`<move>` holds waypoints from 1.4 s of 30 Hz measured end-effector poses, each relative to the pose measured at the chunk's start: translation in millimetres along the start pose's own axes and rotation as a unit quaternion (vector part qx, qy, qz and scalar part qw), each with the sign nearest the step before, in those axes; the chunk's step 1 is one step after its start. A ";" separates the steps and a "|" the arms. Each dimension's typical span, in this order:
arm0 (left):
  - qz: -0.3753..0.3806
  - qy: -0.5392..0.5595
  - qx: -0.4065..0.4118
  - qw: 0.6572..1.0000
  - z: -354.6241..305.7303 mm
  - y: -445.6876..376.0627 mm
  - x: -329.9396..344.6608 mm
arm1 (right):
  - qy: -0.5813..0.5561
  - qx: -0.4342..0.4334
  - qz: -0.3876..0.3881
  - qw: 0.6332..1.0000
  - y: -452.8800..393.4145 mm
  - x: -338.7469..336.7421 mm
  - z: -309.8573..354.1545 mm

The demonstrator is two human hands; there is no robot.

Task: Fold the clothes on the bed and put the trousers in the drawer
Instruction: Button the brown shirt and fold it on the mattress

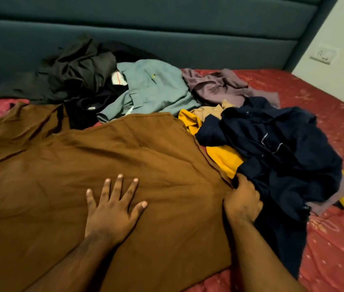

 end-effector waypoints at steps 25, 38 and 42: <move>-0.069 0.017 0.043 0.997 -30.4 -76.4 11.8 | -0.261 -0.073 0.204 0.941 -91.1 79.4 148.8; -0.046 0.122 0.033 0.991 -25.3 -85.1 -14.3 | -0.111 -0.178 0.278 0.937 -146.2 29.2 127.8; -0.059 0.098 0.025 0.993 -23.5 -123.3 -31.5 | 0.062 -0.207 0.331 0.919 -139.3 42.0 135.9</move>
Point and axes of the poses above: each hand's wrist, its own y-axis away from the middle knuckle, its own x-axis out of the palm, z = x × y, the point moved 3 cm from there along -y, towards the middle knuckle, and after that the axes turned 5 degrees about -z, right-handed, at the moved point
